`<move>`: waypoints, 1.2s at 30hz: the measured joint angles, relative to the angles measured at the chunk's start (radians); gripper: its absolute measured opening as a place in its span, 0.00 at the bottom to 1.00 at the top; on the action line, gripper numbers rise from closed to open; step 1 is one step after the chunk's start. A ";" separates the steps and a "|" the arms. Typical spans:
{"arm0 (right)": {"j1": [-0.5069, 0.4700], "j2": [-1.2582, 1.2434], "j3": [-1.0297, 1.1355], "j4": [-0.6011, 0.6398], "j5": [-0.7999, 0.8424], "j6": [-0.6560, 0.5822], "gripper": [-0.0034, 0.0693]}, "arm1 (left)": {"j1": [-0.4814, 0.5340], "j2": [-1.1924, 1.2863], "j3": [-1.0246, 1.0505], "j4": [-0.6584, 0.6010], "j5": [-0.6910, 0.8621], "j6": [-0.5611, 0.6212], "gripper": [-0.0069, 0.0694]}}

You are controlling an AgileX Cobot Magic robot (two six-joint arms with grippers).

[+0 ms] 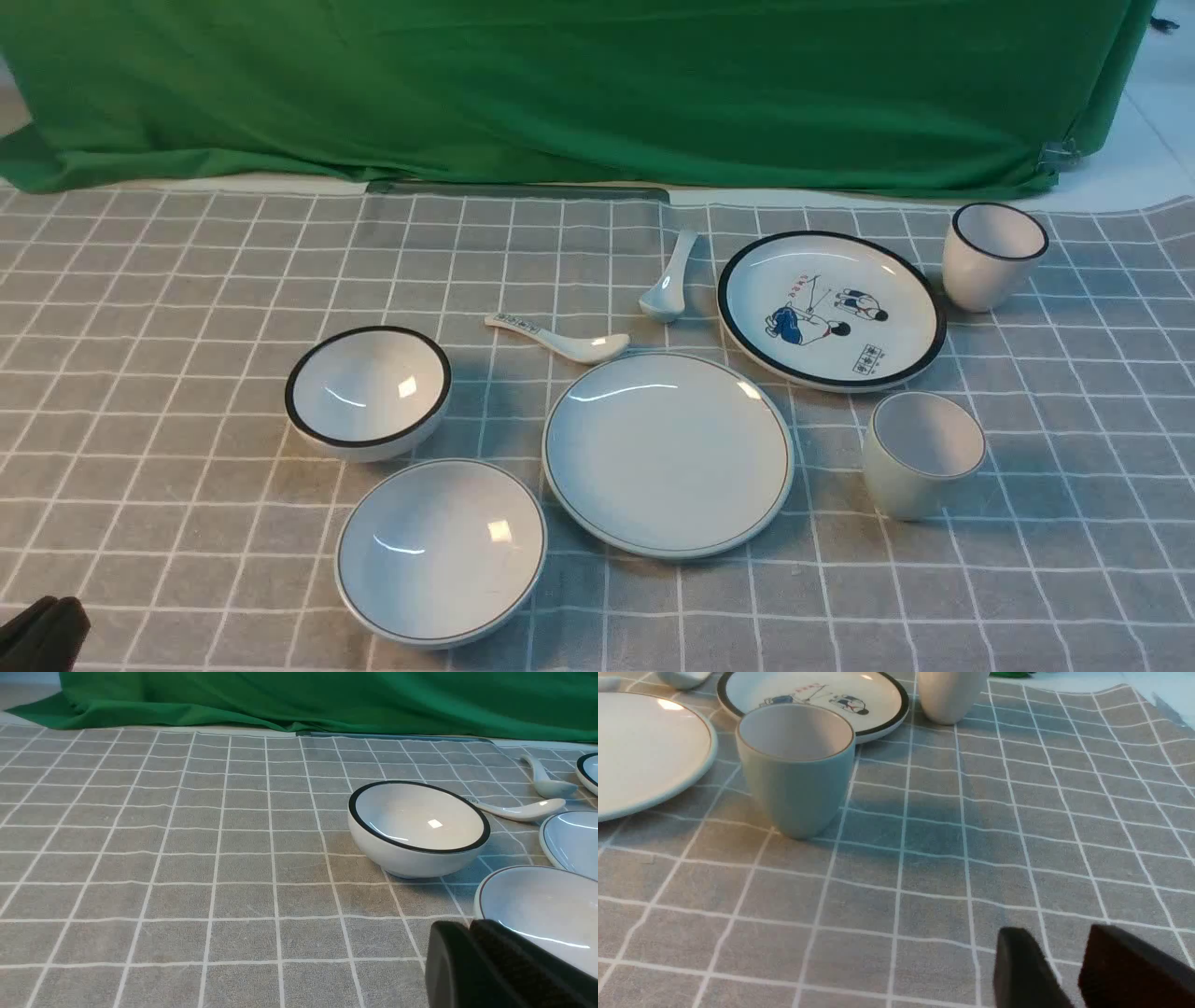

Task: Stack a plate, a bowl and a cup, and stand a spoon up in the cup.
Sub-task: Use the left arm to grab a blue rice bowl

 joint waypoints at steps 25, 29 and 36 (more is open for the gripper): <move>0.000 0.000 0.000 0.000 0.000 0.000 0.38 | 0.000 0.000 0.000 -0.130 -0.208 -0.080 0.11; 0.000 0.000 0.000 0.000 0.000 0.000 0.38 | 0.000 0.000 0.000 -0.241 -0.368 -0.134 0.11; 0.000 0.000 0.000 0.000 0.000 0.000 0.38 | 0.000 0.000 0.000 -0.265 -0.672 -0.171 0.11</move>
